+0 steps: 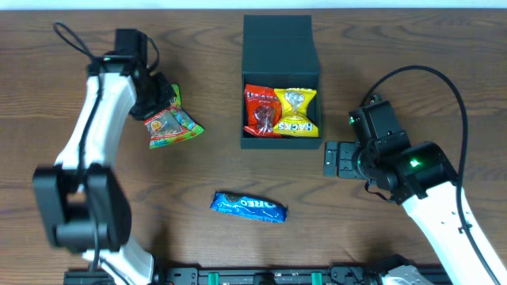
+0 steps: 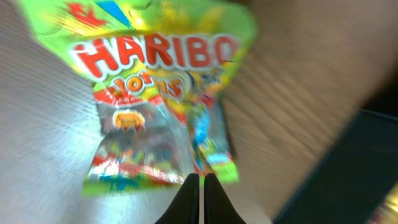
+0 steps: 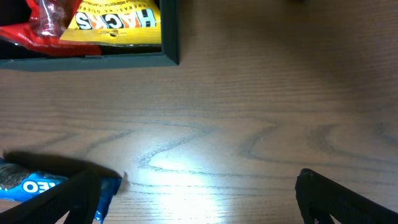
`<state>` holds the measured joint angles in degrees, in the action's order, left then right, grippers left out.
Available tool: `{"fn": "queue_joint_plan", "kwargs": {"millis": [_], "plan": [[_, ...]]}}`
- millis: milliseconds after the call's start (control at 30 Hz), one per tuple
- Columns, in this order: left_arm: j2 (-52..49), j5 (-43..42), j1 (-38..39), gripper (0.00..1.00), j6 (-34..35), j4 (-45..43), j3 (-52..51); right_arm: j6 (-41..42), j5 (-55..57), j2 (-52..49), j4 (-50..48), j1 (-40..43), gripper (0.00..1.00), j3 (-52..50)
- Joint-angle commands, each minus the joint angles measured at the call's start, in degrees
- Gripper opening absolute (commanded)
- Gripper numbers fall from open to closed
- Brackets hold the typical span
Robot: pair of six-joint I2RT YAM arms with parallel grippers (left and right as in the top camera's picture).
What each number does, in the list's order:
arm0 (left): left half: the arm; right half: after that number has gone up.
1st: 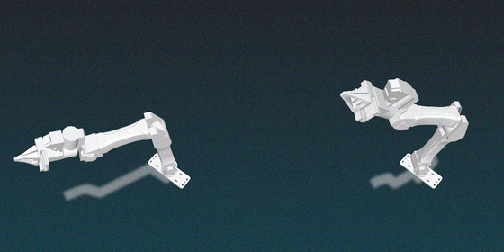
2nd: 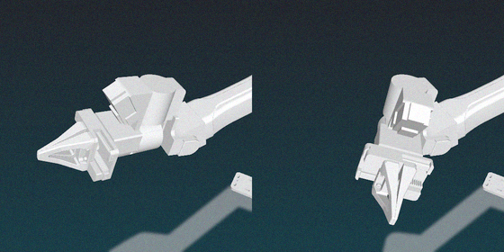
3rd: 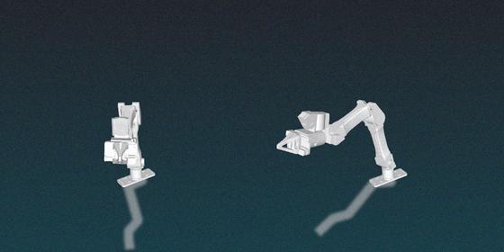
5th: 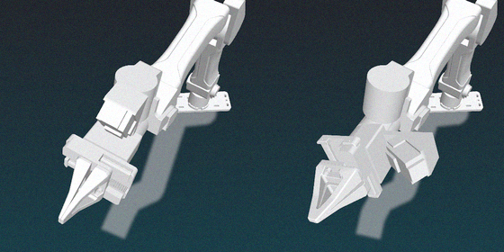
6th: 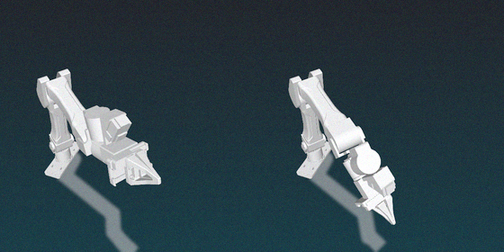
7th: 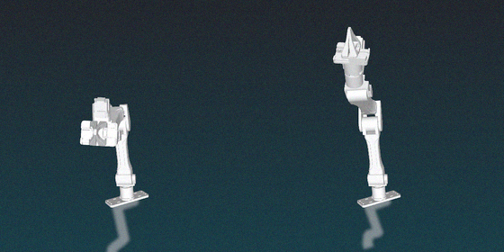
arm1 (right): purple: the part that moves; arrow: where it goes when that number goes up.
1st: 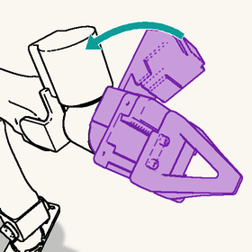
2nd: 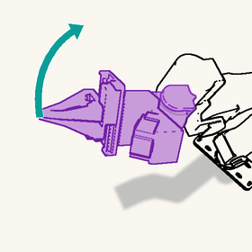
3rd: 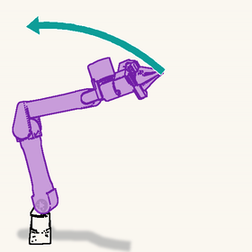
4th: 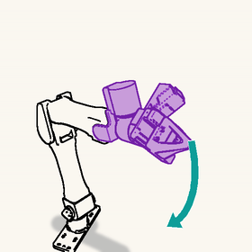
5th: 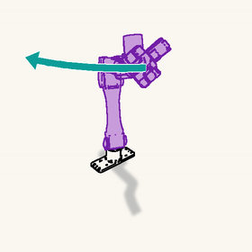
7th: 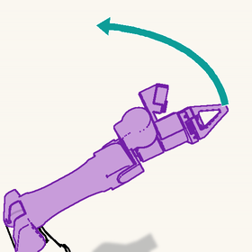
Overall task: Pack container
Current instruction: 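Lift the Haribo bag with the left gripper toward the box's left side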
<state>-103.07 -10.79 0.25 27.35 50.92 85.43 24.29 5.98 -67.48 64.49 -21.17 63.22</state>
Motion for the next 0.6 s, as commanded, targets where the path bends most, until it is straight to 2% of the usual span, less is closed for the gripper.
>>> {"fn": "queue_joint_plan", "kwargs": {"millis": [0, 33, 100, 233, 333, 400, 567], "plan": [[3.9, 0.5, 0.3, 0.06, -3.2, 1.2, 0.5, -0.6, 0.0, 0.5, -0.3, 0.2, 0.99, -0.2], [4.4, 1.4, 0.3, 0.13, -3.4, 1.4, 0.5, -0.6, 0.0, 0.5, -0.3, 0.2, 0.99, -0.2], [4.4, 2.4, 0.3, 0.54, -4.8, 1.6, 0.5, -0.6, 0.0, 0.5, -0.3, 0.2, 0.99, -0.2], [2.5, 3.4, 0.6, 0.57, -5.7, 1.8, 0.5, -0.6, 0.0, 0.5, -0.3, 0.2, 0.99, -0.2], [-0.1, 7.6, 1.9, 0.58, -5.7, 1.3, 0.5, -0.6, 0.0, 0.5, -0.4, 0.2, 0.99, -0.2], [-2.5, 8.7, 2.8, 0.67, -5.8, 0.2, 0.5, -0.6, 0.0, 0.5, -0.4, 0.2, 0.99, -0.2], [-7.6, 8.3, 3.6, 0.73, -5.7, -3.7, 0.5, -0.6, 0.0, 0.5, -0.3, 0.2, 0.99, -0.2]]}}
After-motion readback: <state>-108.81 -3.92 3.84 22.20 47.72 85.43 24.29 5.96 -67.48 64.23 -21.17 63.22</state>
